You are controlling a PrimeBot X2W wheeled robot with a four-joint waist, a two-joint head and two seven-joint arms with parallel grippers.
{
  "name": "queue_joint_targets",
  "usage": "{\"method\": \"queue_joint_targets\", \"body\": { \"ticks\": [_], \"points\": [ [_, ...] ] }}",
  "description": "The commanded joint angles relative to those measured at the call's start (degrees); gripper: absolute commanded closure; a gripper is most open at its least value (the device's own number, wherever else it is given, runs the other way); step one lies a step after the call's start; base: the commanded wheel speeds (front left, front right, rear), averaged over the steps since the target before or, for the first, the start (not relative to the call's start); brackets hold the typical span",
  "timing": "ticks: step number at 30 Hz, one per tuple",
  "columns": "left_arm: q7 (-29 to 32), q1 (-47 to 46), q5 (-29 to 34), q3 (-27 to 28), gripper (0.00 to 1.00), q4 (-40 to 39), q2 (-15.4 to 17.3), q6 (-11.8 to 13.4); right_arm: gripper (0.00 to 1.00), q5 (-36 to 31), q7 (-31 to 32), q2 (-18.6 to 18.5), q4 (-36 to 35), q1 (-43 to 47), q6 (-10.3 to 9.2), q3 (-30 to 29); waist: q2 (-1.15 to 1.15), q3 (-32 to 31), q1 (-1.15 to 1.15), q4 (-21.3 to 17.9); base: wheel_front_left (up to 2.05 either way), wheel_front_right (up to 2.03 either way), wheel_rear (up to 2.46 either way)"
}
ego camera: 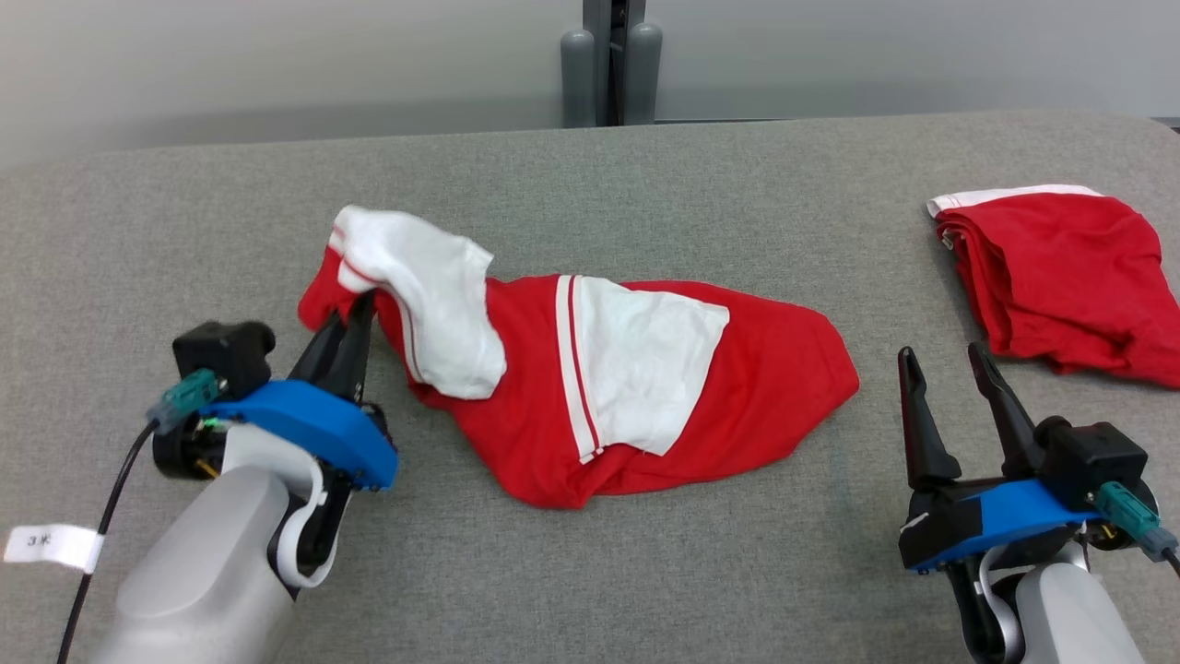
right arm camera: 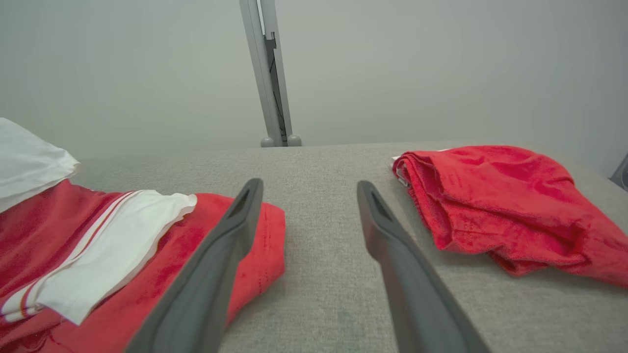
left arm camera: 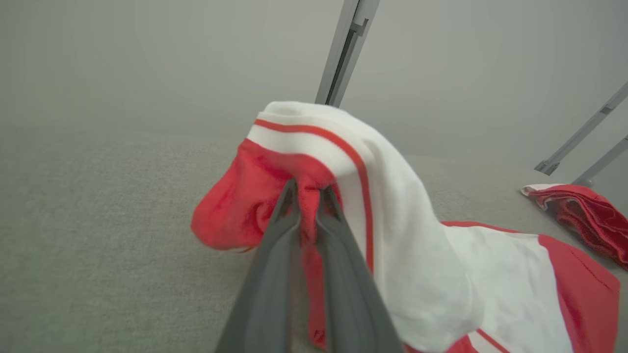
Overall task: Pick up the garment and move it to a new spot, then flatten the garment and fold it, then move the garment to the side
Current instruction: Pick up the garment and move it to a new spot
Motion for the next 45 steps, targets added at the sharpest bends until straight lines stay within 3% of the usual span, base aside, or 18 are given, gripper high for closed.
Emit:
{"method": "queue_joint_targets", "body": {
  "ticks": [1,7,8,10,11,20,25,38,45],
  "points": [
    [-0.72,0.52,-0.06,0.5,1.0,1.57,-0.25,-0.51,0.0,-0.43,-0.47,-0.06,0.35,-0.63,0.0,-0.16,0.0,0.11,0.0,-0.01,0.0,0.0,0.0],
    [-1.99,2.1,2.64,4.28,1.0,9.43,-0.98,-2.35,0.0,-1.28,-0.95,-0.05,2.04,-1.07,0.0,-0.46,0.0,0.11,0.0,0.12,0.0,0.0,0.0],
    [-2.01,2.2,3.48,5.42,0.91,9.73,-1.07,-2.4,0.0,-1.39,-1.03,-0.05,2.35,-1.13,0.0,-0.47,0.0,0.0,0.0,0.16,0.0,0.0,0.0],
    [-1.99,2.88,5.31,7.69,0.52,9.67,-1.45,-2.79,0.0,-1.36,-1.03,-0.05,2.88,-1.29,0.0,-0.27,0.0,-0.33,0.0,0.27,0.0,0.0,0.0],
    [-1.99,3.07,6.15,8.93,0.0,9.51,-1.61,-2.9,0.0,-1.35,-1.04,-0.04,3.13,-1.36,0.0,-0.1,0.0,-0.48,0.0,0.33,0.0,0.0,0.0],
    [-1.99,4.82,15.85,17.64,0.0,3.53,-2.17,-4.35,0.0,-1.87,-1.24,-0.05,4.78,-1.82,0.0,1.1,0.0,-2.65,0.0,0.58,0.0,0.0,0.0],
    [-1.96,8.78,18.97,21.32,0.0,-0.55,-4.56,-4.85,0.0,-2.57,-1.41,-0.05,5.08,-1.08,0.0,1.43,0.0,-4.42,0.0,1.03,0.0,0.0,0.0],
    [-1.97,24.6,25.59,28.46,0.0,-9.48,-11.39,-2.34,0.0,-1.93,-1.1,-0.04,5.94,2.62,0.0,3.39,0.0,-8.08,0.0,2.27,0.0,0.0,0.0],
    [-1.97,30.82,27.91,31.27,0.0,-12.32,-13.91,-2.17,0.0,0.43,-1.67,-0.05,6.46,4.96,0.0,5.51,0.0,-9.12,0.0,2.45,0.0,0.0,0.0]
  ]
}}
